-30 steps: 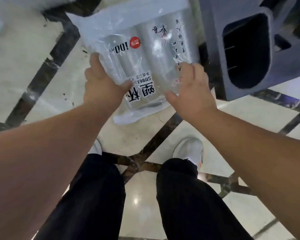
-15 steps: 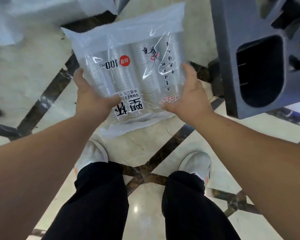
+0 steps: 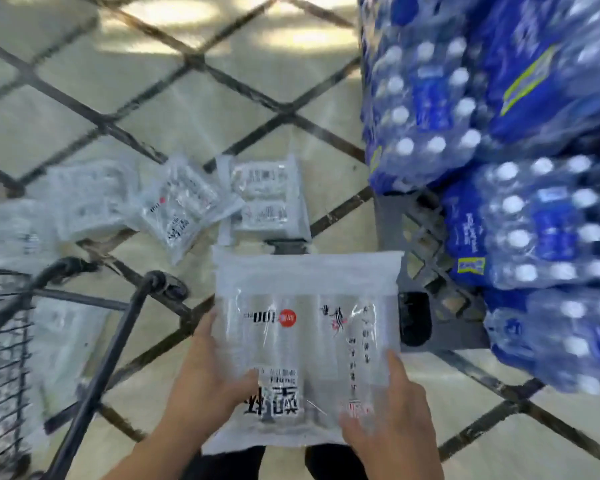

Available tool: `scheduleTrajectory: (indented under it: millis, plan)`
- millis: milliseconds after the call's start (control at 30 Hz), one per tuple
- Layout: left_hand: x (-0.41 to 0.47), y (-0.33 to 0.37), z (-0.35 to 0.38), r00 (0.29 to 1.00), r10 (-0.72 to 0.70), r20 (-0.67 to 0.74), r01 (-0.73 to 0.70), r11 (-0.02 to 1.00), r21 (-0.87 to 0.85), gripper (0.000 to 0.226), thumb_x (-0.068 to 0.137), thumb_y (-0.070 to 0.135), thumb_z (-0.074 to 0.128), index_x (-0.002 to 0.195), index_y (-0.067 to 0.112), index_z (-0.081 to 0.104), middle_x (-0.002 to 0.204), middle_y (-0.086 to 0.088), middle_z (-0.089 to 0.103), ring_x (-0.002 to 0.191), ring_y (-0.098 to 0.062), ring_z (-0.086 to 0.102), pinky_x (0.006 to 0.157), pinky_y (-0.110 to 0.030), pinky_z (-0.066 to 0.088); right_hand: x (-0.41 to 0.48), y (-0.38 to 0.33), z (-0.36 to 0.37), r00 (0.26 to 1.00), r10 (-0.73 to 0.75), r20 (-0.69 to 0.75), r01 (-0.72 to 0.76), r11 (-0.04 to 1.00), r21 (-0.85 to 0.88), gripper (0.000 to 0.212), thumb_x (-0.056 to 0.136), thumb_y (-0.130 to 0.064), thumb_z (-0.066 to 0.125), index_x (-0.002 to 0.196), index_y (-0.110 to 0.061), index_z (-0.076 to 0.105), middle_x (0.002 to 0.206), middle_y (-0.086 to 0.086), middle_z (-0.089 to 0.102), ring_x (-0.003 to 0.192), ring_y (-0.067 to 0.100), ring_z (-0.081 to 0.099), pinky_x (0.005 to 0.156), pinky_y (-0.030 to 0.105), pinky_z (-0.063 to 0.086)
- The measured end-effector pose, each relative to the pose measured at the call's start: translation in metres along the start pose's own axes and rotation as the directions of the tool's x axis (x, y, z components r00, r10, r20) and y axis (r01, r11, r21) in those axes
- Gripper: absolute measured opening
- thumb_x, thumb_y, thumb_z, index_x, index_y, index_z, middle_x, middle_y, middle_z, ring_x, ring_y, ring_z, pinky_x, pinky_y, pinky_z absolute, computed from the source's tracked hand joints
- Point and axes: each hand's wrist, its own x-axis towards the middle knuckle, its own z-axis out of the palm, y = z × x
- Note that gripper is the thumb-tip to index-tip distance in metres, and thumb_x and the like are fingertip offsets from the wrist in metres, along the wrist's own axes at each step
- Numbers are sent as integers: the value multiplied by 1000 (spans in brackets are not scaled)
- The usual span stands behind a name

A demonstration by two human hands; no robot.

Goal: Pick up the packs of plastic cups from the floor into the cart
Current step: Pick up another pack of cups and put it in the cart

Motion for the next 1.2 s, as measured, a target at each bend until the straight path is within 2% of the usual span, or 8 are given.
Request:
scheduleTrajectory:
  millis: [100,200,300,467,600,767,933,1200]
  plan:
    - [-96,34,-59,1000,5,-25,-6,1000,-19,117,52,48,86,145,48,15,111,12,65,91,-9,67,78,-36,56,-53,-58,-79,998,-38,55,42,998,-56,122,41,-50,84,147,-43,24,88,6,54,80,36,65,66,45,54]
    - [-175,58,-111,992,-12,-127,11,1000,-8,113,65,48,80,150,42,7,118,6,62,85,-15,64,68,-32,52,-94,-126,-147,973,-219,74,228,960,-164,118,41,-61,75,148,-29,37,98,17,61,90,39,66,72,45,54]
    - [-234,61,-159,966,-3,-258,-28,993,-119,115,69,44,84,152,41,5,144,0,47,101,-19,60,77,-31,53,-122,-204,-186,927,-257,273,335,894,-297,129,53,-62,82,158,-29,13,125,14,53,118,31,56,92,37,46]
    - [-295,41,-234,881,-36,-472,-92,965,-246,117,71,40,85,155,34,4,149,3,43,123,-23,53,90,-29,46,-154,-307,-190,809,-469,355,570,775,-274,125,55,-71,71,147,-54,-12,140,11,47,125,31,52,99,38,43]
    - [-330,-13,-287,812,-73,-580,-150,933,-328,119,68,44,83,152,46,-1,155,9,35,127,-20,50,97,-37,48,-194,-387,-157,615,-651,446,769,620,-155,131,67,-39,85,150,-54,-16,152,-4,41,127,27,50,95,30,36]
    - [-374,-99,-358,704,-156,-693,-162,914,-371,111,76,35,80,156,33,3,161,7,21,138,-18,37,100,-30,38,-245,-461,-61,448,-664,598,881,442,-169,132,56,-71,73,156,-30,-2,162,1,25,141,26,37,114,42,34]
    - [-395,-200,-408,620,-338,-708,-85,868,-489,105,78,34,79,153,31,6,147,-2,42,95,-13,53,67,-21,43,-305,-524,45,324,-653,685,939,313,-145,120,64,-70,72,153,-39,-3,156,4,33,137,25,40,111,43,38]
    - [-374,-328,-428,567,-505,-650,-48,768,-638,114,71,31,84,153,41,6,153,4,35,122,-22,53,91,-45,53,-361,-567,184,347,-444,826,935,238,-265,117,74,-48,80,155,-36,-4,142,13,42,121,27,50,101,35,43]
